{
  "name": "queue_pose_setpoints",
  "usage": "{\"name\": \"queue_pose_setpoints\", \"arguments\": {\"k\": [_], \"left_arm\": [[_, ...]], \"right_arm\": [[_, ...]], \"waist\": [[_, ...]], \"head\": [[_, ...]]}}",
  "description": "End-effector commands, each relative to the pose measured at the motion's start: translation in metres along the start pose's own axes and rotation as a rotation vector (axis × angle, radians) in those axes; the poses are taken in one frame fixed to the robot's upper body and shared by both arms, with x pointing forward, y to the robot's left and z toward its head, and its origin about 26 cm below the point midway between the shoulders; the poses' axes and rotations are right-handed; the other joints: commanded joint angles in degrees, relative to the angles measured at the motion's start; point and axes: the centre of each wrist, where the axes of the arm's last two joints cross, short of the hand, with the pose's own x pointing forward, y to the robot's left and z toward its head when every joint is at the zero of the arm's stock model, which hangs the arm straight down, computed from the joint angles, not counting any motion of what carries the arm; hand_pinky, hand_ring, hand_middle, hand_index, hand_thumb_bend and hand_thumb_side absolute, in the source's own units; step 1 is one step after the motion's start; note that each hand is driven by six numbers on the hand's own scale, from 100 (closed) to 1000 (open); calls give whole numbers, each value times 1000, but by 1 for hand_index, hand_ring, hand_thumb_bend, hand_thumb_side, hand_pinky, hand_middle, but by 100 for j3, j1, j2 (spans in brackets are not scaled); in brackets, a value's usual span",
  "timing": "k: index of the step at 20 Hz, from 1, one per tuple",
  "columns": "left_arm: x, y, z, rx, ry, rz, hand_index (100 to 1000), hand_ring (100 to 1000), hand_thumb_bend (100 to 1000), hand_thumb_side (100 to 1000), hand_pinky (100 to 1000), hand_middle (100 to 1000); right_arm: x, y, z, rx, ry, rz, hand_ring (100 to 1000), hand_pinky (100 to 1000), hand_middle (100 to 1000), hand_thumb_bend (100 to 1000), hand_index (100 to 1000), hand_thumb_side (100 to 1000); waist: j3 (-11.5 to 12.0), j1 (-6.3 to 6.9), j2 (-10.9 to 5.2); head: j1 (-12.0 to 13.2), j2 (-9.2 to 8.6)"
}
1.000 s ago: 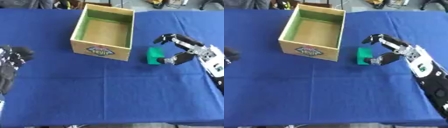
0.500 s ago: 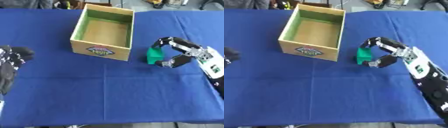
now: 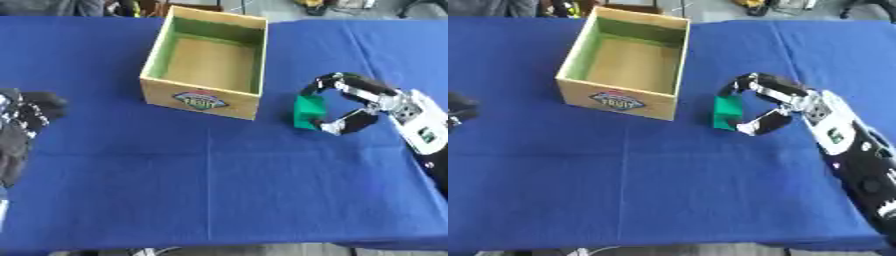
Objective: Pick up objects on the table and place them in the box.
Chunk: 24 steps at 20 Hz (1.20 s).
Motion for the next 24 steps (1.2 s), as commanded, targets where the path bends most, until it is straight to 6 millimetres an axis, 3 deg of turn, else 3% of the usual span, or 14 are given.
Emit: {"name": "queue_pose_setpoints", "arguments": {"k": [1, 5, 13, 16, 19, 24], "left_arm": [[5, 1, -2, -9, -14, -9, 683, 772, 395, 1000, 840, 608], [5, 1, -2, -9, -13, -9, 683, 772, 395, 1000, 840, 608], [5, 1, -2, -10, -15, -8, 683, 771, 395, 1000, 840, 608], [5, 1, -2, -9, -15, -8, 683, 771, 396, 1000, 840, 608], [5, 1, -2, -9, -15, -7, 683, 771, 397, 1000, 840, 608], [5, 1, -1, -4, -14, -8, 683, 771, 398, 1000, 840, 608]], "right_arm": [[-4, -2, 4, 28, 35, 21, 828, 779, 651, 170, 831, 128], [-6, 2, 4, 32, 47, 14, 808, 769, 607, 147, 828, 103], [-5, 5, 2, -13, 45, 9, 734, 723, 425, 130, 789, 100], [-4, 4, 2, -40, 39, 15, 725, 717, 409, 130, 784, 100], [-2, -5, 2, -114, 22, 16, 681, 692, 332, 108, 749, 100], [7, -30, 4, -218, -7, 38, 675, 686, 321, 101, 747, 100]], "waist": [[5, 26, -80], [12, 22, -81], [21, 21, -82], [22, 21, -82], [9, 18, -85], [-12, 13, -97]], "head": [[-24, 34], [-33, 36], [-39, 34], [-39, 33], [-33, 28], [-14, 11]]}}
